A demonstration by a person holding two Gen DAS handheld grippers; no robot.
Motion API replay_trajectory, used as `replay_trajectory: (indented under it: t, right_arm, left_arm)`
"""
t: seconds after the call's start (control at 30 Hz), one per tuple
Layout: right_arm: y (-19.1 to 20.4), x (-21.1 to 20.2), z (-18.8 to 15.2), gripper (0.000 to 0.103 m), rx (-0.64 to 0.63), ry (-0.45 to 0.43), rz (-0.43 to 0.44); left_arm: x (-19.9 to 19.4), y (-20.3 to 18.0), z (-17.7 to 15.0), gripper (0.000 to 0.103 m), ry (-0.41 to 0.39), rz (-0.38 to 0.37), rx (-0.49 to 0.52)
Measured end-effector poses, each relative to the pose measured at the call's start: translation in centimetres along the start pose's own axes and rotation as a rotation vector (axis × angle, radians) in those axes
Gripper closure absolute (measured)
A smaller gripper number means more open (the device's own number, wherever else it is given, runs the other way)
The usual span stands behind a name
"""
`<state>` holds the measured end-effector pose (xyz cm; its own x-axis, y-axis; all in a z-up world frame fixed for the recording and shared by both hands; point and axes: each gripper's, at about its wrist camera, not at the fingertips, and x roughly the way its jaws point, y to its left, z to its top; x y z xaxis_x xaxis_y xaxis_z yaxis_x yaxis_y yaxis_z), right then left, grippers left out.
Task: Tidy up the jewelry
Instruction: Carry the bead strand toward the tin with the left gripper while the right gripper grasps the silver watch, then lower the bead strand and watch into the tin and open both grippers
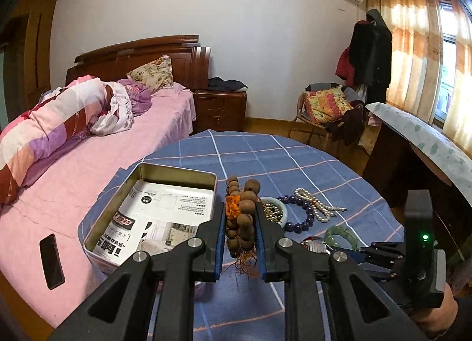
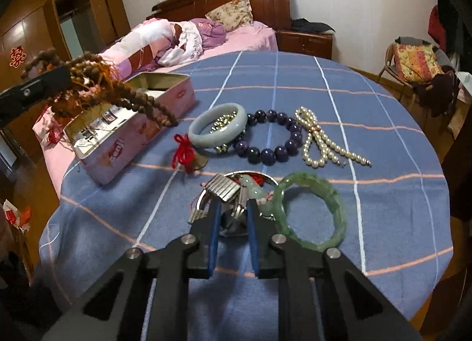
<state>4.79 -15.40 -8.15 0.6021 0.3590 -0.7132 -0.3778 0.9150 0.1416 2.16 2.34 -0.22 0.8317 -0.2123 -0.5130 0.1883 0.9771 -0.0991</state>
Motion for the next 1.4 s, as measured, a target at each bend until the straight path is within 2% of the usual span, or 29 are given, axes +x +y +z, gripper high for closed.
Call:
replay_trajectory:
  t: [0.2, 0.57, 0.9, 1.17, 1.4]
  right_arm:
    - [-0.3, -1.7, 0.4, 0.091, 0.012, -0.050, 0.008]
    - [0.2, -3.2, 3.2, 0.091, -0.015, -0.120, 0.010]
    - [1.8, -4.2, 6.6, 0.091, -0.072, -0.182, 0.033]
    - [4.4, -3.6, 9.1, 0.091, -0.126, -0.218, 0.062]
    - [6.5, -1.6, 10.7, 0.091, -0.149, -0.212, 0.098]
  left_arm:
    - [-0.7, 0.5, 0.4, 0.086, -0.018, 0.009, -0.010]
    - [-1.6, 1.2, 1.5, 0.086, -0.049, 0.020, -0.011]
    - [-2.2, 3.5, 2.8, 0.086, -0.081, 0.080, -0.031]
    - [-1.2, 5.5, 3.2, 0.086, -0.078, 0.115, -0.047]
    - [0.3, 6.4, 3.3, 0.086, -0.052, 0.125, -0.046]
